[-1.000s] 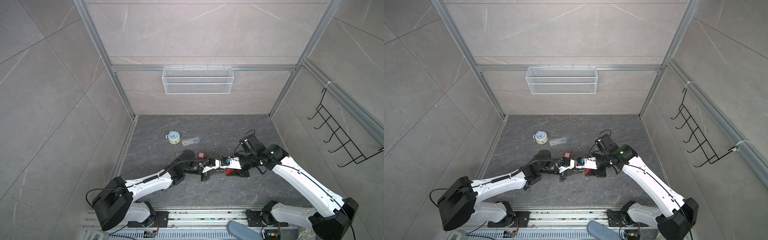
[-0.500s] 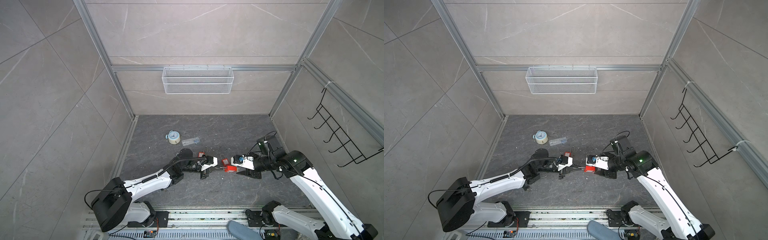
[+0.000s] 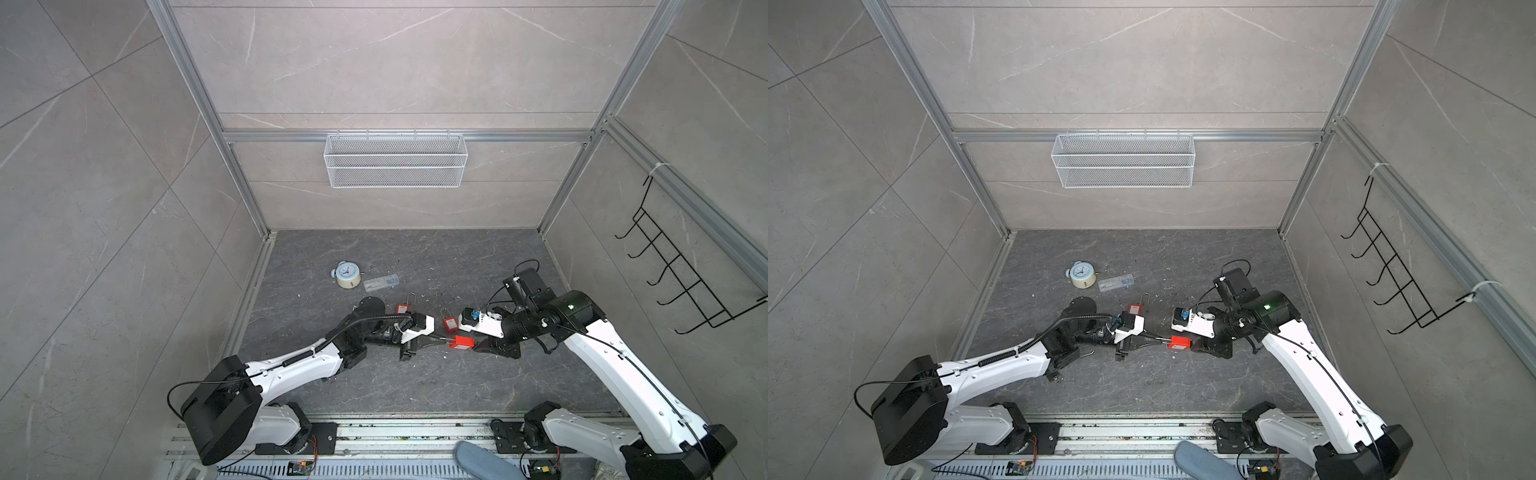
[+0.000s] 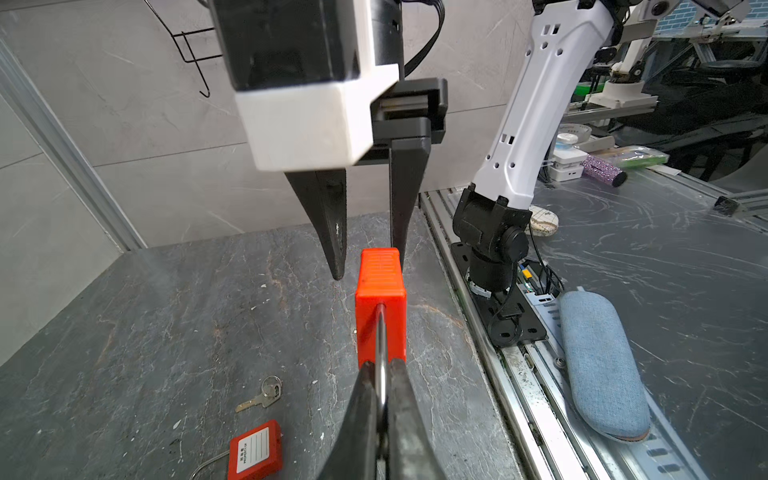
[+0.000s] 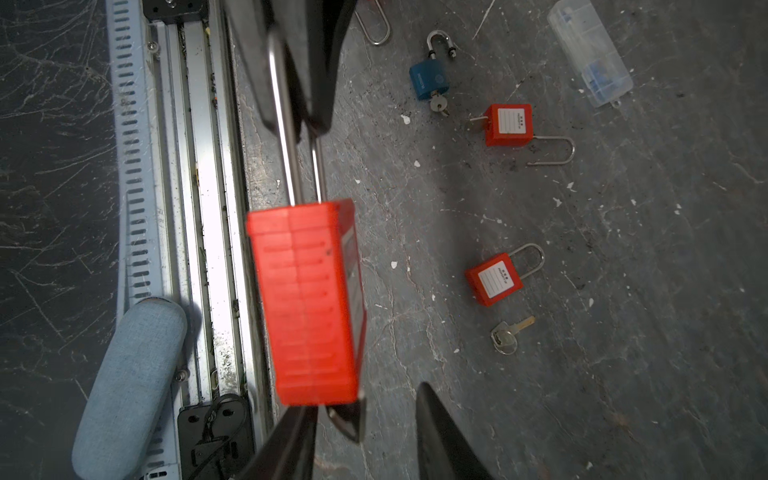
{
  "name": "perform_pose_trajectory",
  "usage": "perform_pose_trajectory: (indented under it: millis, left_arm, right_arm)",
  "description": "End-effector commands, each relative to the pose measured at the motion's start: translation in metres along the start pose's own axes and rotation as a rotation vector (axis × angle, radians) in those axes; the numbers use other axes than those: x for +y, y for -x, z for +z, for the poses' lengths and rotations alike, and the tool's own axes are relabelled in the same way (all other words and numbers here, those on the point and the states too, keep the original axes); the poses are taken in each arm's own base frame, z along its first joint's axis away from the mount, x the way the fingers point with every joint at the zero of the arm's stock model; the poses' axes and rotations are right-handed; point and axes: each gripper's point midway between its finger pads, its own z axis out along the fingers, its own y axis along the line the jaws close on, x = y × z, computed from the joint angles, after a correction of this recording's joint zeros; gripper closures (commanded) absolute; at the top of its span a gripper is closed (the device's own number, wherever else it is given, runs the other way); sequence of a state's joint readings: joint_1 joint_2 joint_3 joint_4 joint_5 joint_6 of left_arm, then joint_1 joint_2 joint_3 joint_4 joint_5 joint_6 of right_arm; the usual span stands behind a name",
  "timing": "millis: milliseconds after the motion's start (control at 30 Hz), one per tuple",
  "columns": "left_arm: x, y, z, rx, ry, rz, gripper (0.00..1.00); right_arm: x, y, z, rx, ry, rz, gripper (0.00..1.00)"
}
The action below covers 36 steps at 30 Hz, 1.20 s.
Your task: Lock with the key
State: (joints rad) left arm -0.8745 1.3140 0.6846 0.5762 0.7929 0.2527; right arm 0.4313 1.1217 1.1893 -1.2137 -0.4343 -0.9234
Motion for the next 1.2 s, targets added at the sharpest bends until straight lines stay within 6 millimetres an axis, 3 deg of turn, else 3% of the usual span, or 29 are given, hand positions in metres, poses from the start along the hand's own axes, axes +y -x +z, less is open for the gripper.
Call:
perform_pose_trajectory:
  millis: [0,133,233,533,800,1067,1167]
  left_arm:
    - [0.001,0.035,-0.001,-0.090,-0.029,0.061,1.00]
    - [0.002,0.035,0.000,-0.094,-0.027,0.056,1.00]
    - [0.005,0.033,0.001,-0.090,-0.017,0.053,1.00]
    - [0.009,0.030,0.003,-0.062,-0.005,0.055,1.00]
    - [0.011,0.027,0.006,-0.021,-0.024,0.060,1.00]
    - [0.016,0.027,0.000,0.004,-0.032,0.054,1.00]
    - [0.018,0.027,-0.003,0.010,-0.036,0.054,1.00]
  right_arm:
    - [0.001,-0.002,0.009,-0.004,0.031,0.014,0.64]
    - [-0.004,-0.001,0.012,-0.021,0.002,-0.003,0.71]
    - [-0.006,0.002,0.010,-0.050,-0.037,-0.040,0.70]
    - [0.016,0.004,0.002,-0.095,0.004,-0.128,0.68]
    - [0.019,0.001,0.005,-0.088,0.031,-0.139,0.73]
    - [0.017,-0.002,0.007,-0.073,0.026,-0.147,0.85]
    - [0.016,-0.004,0.010,-0.062,0.032,-0.139,0.99]
